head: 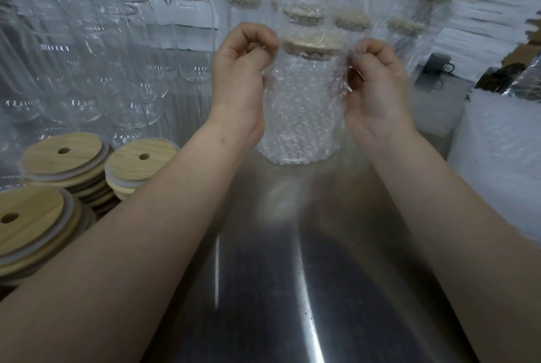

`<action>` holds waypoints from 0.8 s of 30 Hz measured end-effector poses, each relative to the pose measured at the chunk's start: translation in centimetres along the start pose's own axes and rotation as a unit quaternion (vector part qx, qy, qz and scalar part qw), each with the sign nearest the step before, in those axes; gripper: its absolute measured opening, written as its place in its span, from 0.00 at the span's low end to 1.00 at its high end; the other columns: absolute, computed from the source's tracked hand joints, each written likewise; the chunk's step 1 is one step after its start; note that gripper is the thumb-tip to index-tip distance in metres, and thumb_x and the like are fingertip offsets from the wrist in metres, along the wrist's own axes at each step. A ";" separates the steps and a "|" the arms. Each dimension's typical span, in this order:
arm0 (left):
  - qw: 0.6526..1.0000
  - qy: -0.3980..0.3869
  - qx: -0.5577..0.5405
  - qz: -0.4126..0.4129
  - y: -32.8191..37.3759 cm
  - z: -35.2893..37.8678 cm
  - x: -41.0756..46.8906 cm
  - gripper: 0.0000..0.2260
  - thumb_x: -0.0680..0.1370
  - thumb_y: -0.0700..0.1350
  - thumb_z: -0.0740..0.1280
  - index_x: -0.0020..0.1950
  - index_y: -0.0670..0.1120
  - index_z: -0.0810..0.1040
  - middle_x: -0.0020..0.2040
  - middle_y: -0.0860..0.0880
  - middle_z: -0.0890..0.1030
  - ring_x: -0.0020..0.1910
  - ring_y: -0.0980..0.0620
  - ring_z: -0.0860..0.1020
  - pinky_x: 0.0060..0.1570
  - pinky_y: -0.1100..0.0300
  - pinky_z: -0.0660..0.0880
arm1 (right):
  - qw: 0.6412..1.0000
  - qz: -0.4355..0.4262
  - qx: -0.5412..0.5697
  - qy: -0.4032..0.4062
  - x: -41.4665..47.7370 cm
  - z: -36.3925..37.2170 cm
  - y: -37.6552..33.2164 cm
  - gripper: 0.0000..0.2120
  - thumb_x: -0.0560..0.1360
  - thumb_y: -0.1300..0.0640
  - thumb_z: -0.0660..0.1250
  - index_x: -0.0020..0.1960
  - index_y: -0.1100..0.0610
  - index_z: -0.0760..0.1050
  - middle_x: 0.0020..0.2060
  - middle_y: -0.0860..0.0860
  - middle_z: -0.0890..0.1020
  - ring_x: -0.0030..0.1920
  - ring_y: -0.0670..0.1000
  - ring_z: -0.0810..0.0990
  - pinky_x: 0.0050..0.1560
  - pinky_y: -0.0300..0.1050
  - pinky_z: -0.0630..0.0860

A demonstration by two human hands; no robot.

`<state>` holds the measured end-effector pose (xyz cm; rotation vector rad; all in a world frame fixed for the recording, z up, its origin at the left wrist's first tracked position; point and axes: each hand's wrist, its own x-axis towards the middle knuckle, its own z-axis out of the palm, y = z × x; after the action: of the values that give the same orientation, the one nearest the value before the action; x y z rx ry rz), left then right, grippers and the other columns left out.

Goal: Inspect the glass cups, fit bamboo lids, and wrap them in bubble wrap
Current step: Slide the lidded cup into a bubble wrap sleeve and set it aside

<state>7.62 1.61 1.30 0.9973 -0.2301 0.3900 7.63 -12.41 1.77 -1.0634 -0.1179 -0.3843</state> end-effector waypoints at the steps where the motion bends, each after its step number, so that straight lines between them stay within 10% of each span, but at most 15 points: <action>1: 1.000 -0.002 -0.004 -0.008 -0.1 0.0 -0.2 0.18 0.73 0.24 0.56 0.34 0.45 0.72 0.33 0.53 0.74 0.33 0.57 0.71 0.34 0.66 0.66 | 1.000 -0.007 -0.009 0.005 0.0 0.0 0.1 0.17 0.77 0.73 0.59 0.36 0.56 0.72 0.26 0.45 0.77 0.26 0.43 0.73 0.27 0.35 0.68; 12: 0.998 -0.021 -0.004 -0.060 -0.7 -0.4 -1.6 0.15 0.77 0.35 0.56 0.49 0.47 0.81 0.53 0.49 0.81 0.53 0.50 0.77 0.53 0.57 0.73 | 0.919 -0.193 -0.341 0.038 -0.9 -0.1 0.9 0.11 0.73 0.64 0.60 0.39 0.48 0.74 0.35 0.44 0.75 0.34 0.41 0.71 0.38 0.35 0.68; 18: 0.953 -0.104 0.249 0.136 -2.8 0.1 -4.4 0.26 0.73 0.33 0.61 0.72 0.37 0.68 0.72 0.43 0.70 0.76 0.47 0.62 0.76 0.54 0.59 | 0.882 -0.161 -0.442 0.014 -1.0 0.6 -0.4 0.19 0.78 0.42 0.61 0.32 0.50 0.67 0.27 0.40 0.68 0.31 0.40 0.67 0.33 0.34 0.63; 22: 0.930 -0.114 0.310 0.163 -3.0 0.5 -5.2 0.27 0.73 0.36 0.63 0.73 0.40 0.69 0.77 0.37 0.60 0.78 0.43 0.57 0.77 0.54 0.55 | 0.887 -0.031 -0.459 -0.037 -0.8 1.0 -1.6 0.33 0.71 0.29 0.63 0.62 0.56 0.77 0.50 0.46 0.79 0.52 0.48 0.80 0.52 0.48 0.77; 24: 0.918 -0.108 0.334 0.187 -3.0 0.6 -5.5 0.26 0.73 0.35 0.64 0.71 0.40 0.71 0.76 0.35 0.59 0.77 0.40 0.58 0.76 0.48 0.57 | 0.895 0.013 -0.439 -0.070 -0.8 1.0 -2.4 0.29 0.69 0.30 0.66 0.60 0.50 0.77 0.52 0.44 0.82 0.52 0.47 0.82 0.53 0.49 0.79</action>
<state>3.87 -1.55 -2.72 1.6823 -0.5125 0.7376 6.10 -12.34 4.03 -1.9909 -0.0539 -0.3360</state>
